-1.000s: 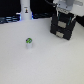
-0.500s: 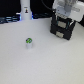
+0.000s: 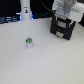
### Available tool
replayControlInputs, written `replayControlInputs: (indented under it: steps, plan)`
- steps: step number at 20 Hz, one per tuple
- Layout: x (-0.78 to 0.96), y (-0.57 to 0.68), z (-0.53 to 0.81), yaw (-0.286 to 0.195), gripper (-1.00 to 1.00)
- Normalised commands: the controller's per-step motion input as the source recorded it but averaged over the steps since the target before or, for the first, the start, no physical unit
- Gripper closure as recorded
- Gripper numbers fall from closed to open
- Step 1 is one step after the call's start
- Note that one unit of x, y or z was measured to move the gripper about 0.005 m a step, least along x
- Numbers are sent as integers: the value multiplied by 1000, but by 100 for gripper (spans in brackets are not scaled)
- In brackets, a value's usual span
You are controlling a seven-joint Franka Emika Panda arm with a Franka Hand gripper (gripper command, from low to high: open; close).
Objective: Open the kcup holder, insert the kcup into the holder, and close the kcup holder
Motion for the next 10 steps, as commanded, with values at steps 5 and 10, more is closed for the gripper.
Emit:
replayControlInputs:
  steps: [5,10]
  plan:
    - [163,-6,12,-11,100]
    - [759,-221,226,-59,100]
